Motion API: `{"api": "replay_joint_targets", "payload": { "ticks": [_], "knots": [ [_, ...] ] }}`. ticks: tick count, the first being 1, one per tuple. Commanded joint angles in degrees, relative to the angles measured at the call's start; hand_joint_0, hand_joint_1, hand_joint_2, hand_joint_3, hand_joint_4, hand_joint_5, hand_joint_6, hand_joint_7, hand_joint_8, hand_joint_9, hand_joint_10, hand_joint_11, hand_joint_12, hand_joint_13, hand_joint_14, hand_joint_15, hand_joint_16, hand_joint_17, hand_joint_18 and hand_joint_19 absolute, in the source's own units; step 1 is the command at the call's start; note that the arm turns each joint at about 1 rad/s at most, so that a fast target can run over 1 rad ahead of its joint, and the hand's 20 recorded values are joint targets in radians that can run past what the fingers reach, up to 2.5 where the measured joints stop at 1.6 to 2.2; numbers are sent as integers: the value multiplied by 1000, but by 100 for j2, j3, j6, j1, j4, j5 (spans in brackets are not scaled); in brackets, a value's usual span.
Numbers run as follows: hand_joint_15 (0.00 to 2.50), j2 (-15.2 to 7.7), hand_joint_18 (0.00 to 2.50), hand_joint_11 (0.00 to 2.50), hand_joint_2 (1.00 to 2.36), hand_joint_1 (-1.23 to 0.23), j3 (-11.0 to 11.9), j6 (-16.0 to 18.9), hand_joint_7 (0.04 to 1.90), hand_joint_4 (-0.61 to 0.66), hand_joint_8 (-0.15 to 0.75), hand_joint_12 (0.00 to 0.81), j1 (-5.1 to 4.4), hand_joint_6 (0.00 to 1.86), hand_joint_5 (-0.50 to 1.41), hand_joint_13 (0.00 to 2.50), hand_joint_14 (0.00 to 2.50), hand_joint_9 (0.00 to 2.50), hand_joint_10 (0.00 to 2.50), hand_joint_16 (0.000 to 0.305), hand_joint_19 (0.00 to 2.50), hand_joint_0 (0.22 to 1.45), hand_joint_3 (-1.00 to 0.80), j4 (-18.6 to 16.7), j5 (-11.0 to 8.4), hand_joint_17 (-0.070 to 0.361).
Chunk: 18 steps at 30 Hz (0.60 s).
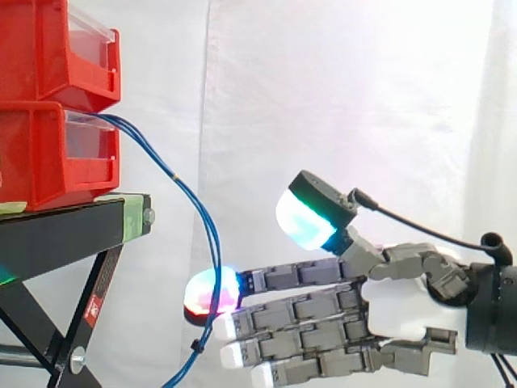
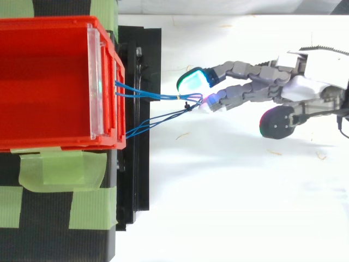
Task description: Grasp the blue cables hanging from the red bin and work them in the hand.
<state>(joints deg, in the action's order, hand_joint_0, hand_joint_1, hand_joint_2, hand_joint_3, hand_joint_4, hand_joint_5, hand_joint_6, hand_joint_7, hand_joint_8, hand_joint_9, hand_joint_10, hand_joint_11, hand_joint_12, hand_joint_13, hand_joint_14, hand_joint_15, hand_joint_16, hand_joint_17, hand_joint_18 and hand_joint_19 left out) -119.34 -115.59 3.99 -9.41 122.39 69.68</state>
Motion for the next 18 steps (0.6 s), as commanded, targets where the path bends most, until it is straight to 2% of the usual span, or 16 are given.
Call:
{"api": "replay_joint_targets", "payload": {
  "ticks": [1,5,10,13,14,15,18],
  "knots": [
    [426,-133,242,394,1004,-562,98,190,765,195,287,376,27,8,-73,378,14,468,10,52,496,728,-878,-22,63,116],
    [420,-125,242,394,1003,-562,151,199,767,194,283,378,71,8,-73,367,14,445,10,52,490,728,-889,13,81,116],
    [351,-125,196,159,1002,-562,151,225,739,158,231,356,176,8,-78,288,13,247,4,53,416,721,-913,40,142,118],
    [354,-125,185,141,1002,-561,151,217,737,158,229,358,229,8,-81,280,12,221,4,53,421,715,-912,49,178,119],
    [349,-133,186,141,1002,-561,151,217,737,158,230,358,255,8,-81,279,12,219,4,53,422,713,-912,57,204,120],
    [357,-125,185,138,1003,-561,151,217,737,157,230,359,334,8,-82,276,12,212,3,53,419,711,-910,110,239,120],
    [353,-133,172,142,1002,-562,151,234,738,154,232,359,431,8,-82,267,12,191,3,53,429,709,-915,180,301,120]
  ]
}}
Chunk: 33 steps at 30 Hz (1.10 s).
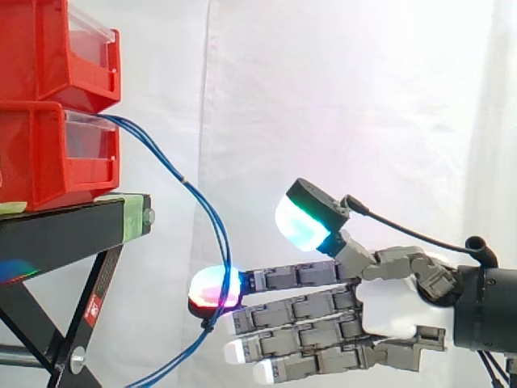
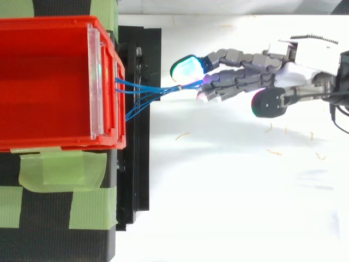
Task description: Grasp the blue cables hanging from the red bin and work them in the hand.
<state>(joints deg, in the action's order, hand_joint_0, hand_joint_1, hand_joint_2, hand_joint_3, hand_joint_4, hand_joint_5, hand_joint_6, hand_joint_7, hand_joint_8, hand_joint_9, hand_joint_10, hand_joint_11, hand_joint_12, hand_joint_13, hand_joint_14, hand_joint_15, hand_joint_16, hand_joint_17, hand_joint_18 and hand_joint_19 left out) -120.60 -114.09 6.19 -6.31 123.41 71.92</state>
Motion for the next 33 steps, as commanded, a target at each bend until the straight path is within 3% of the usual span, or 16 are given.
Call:
{"api": "replay_joint_targets", "payload": {
  "ticks": [1,9,12,16,20,25,33],
  "knots": [
    [350,1,171,144,1002,-562,1,14,742,158,231,360,139,8,-82,265,12,179,4,53,430,707,-913,96,94,120],
    [380,1,166,270,1002,-562,1,-13,758,159,251,366,358,8,-78,260,13,216,6,54,454,703,-916,87,384,122],
    [413,1,187,471,1002,-558,1,-48,757,160,288,380,429,8,-72,317,14,425,13,55,477,703,-918,52,446,123],
    [423,1,212,551,1002,-556,1,-101,757,165,295,384,490,8,-62,341,14,489,15,55,481,702,-917,34,525,123],
    [426,1,215,518,1002,-556,1,-531,756,164,293,384,578,9,-61,344,14,486,14,55,469,701,-918,34,621,124],
    [424,1,249,512,1002,-555,27,-900,756,167,297,385,622,8,-58,367,14,508,12,55,461,702,-917,17,683,123],
    [429,-8,287,516,1002,-555,467,-971,760,177,314,384,622,8,-57,411,14,566,12,54,456,704,-913,351,779,122]
  ]
}}
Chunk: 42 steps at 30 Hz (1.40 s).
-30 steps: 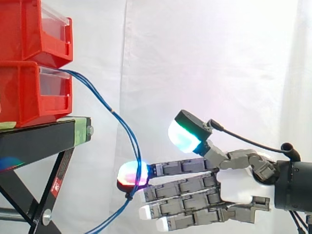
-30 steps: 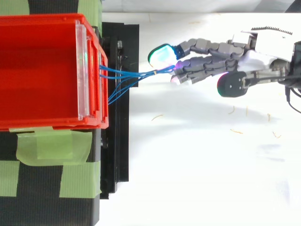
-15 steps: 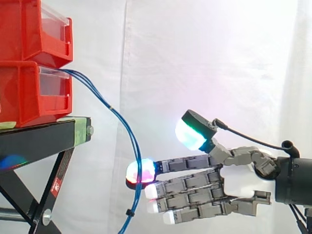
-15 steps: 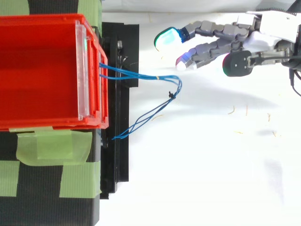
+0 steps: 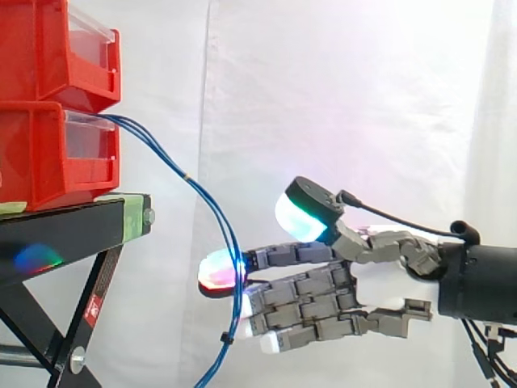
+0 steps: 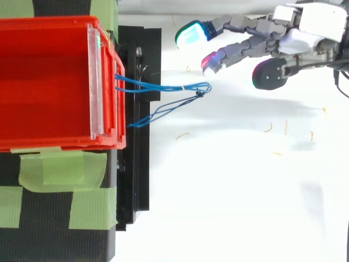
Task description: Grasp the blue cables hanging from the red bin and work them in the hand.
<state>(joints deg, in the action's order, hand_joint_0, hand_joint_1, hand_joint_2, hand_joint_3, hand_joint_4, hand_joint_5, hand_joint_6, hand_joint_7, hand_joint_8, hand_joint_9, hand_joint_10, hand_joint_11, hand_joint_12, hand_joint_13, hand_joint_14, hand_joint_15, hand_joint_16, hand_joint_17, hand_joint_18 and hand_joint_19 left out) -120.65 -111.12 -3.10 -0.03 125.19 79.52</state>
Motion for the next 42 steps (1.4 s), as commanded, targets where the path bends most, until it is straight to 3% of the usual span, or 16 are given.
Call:
{"api": "replay_joint_targets", "payload": {
  "ticks": [1,8,18,29,34,37,42],
  "knots": [
    [432,-3,293,517,1002,-555,231,-68,761,178,313,384,-33,8,-57,414,14,568,14,54,463,704,-917,207,20,123],
    [495,-3,339,579,1002,-553,381,-296,761,187,331,400,-120,8,-49,499,18,642,14,55,498,706,-915,207,-15,123],
    [712,-3,600,791,1002,-546,381,-402,766,206,361,429,-270,10,-30,781,22,838,21,55,667,715,-911,155,-15,123],
    [751,-3,656,794,1002,-544,381,-411,772,214,369,426,-314,9,-20,840,22,881,21,54,697,719,-909,102,-24,122],
    [757,-293,653,800,1003,-543,390,-376,768,214,369,425,-314,9,-14,844,24,888,21,54,705,719,-907,75,2,121],
    [760,-495,653,808,1003,-543,407,-209,771,218,371,426,-323,9,-14,850,24,891,21,54,695,720,-909,-127,29,121],
    [807,-495,660,841,1003,-542,407,-6,774,218,370,434,-296,9,-8,890,26,919,22,53,704,721,-910,-223,55,120]
  ]
}}
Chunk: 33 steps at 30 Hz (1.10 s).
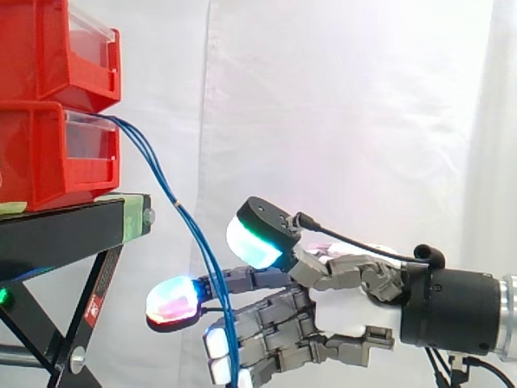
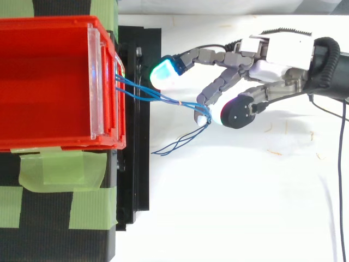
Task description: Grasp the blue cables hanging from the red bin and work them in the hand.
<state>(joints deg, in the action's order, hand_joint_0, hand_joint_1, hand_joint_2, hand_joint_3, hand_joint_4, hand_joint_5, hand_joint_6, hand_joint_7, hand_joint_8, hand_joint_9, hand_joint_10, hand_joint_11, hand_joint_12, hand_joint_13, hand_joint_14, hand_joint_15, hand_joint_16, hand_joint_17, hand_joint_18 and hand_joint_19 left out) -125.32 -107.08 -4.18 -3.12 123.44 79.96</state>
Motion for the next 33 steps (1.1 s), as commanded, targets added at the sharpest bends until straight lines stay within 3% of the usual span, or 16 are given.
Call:
{"api": "replay_joint_targets", "payload": {
  "ticks": [1,7,11,15,16,19,21,26,28,33],
  "knots": [
    [818,-27,661,840,1003,-541,12,102,773,218,373,430,22,9,-4,895,25,920,21,53,711,722,-910,-48,11,119],
    [1021,-19,728,1086,1003,-538,12,146,773,219,367,429,31,10,-6,1035,26,1023,23,52,758,725,-910,-30,28,118],
    [1215,-19,792,1319,1003,-539,64,146,778,227,347,423,31,10,-4,1163,24,1148,21,52,844,732,-917,-21,178,117],
    [1474,16,892,1723,1003,-545,187,128,786,238,301,393,57,9,7,1332,12,1307,6,54,1000,737,-918,137,617,121],
    [1541,16,930,1828,1002,-547,187,128,795,243,295,388,57,10,17,1362,9,1328,0,54,1034,738,-921,137,617,122],
    [1668,131,984,1808,1002,-559,196,111,808,252,284,379,66,11,33,1420,57,1315,319,54,1132,743,-935,295,802,122],
    [1609,236,1006,1801,1002,-562,196,67,812,253,277,373,66,11,40,1393,288,1300,429,55,1172,744,-936,409,828,124],
    [1455,473,1071,1737,1001,-570,196,-144,841,265,279,384,66,12,61,1320,908,1245,990,55,1227,746,-950,779,819,124],
    [1354,517,1133,1695,1001,-578,196,-179,869,277,280,377,66,12,80,1275,1277,1198,1339,54,1362,748,-955,840,819,122],
    [1229,684,1305,1699,1001,-588,196,-311,904,296,280,370,75,12,110,1190,1969,1124,1884,52,1704,756,-962,1174,828,118]
  ]
}}
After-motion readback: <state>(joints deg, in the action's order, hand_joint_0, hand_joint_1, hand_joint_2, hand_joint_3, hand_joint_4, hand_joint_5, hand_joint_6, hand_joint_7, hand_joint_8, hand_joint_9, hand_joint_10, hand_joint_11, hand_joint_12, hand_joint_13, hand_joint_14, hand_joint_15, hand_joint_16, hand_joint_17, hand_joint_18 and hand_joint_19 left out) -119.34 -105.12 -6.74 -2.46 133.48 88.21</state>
